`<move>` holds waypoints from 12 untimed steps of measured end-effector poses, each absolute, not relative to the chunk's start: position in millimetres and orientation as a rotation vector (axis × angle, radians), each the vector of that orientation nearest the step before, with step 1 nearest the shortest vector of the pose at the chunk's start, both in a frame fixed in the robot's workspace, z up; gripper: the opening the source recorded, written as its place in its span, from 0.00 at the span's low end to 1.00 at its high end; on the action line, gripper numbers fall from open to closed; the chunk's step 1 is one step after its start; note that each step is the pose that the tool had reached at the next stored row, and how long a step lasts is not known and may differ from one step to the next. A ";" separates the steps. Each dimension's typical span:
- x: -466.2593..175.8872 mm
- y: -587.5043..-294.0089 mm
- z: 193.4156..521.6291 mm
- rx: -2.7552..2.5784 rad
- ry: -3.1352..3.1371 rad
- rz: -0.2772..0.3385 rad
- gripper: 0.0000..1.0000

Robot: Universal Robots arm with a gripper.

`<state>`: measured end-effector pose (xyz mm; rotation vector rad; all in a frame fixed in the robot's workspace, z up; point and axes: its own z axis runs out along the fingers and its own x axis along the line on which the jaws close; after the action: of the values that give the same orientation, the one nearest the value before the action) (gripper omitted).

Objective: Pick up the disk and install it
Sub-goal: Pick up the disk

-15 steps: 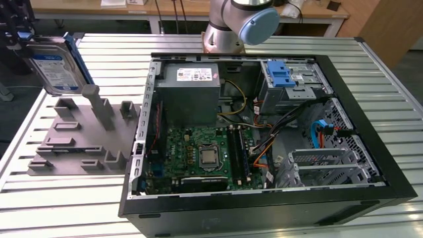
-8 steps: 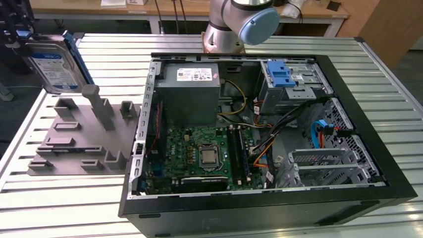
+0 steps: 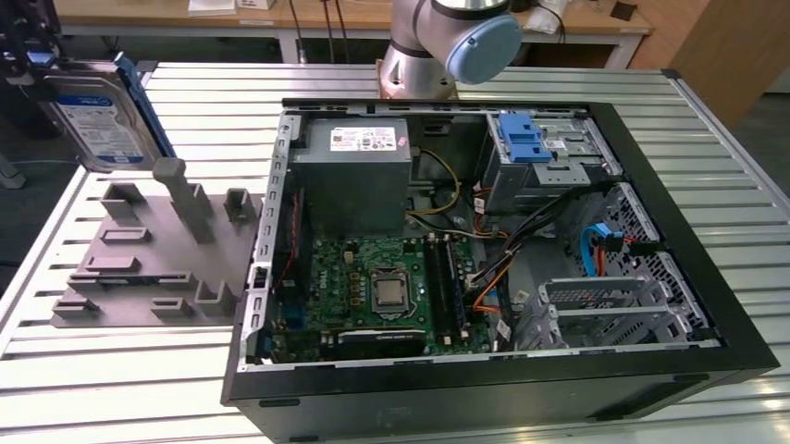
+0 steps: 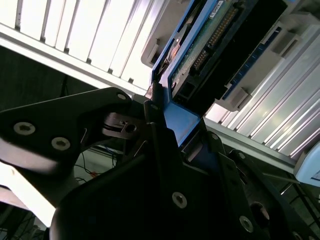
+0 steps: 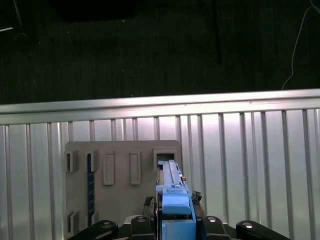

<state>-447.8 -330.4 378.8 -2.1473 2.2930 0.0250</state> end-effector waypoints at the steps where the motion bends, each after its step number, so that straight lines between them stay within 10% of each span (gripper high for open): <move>1: -447.8 -330.4 379.4 -2.147 2.293 0.025 0.36; 12: -447.8 -330.3 385.3 -2.147 2.293 0.025 0.36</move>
<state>-447.8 -330.3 385.3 -2.1474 2.2929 0.0250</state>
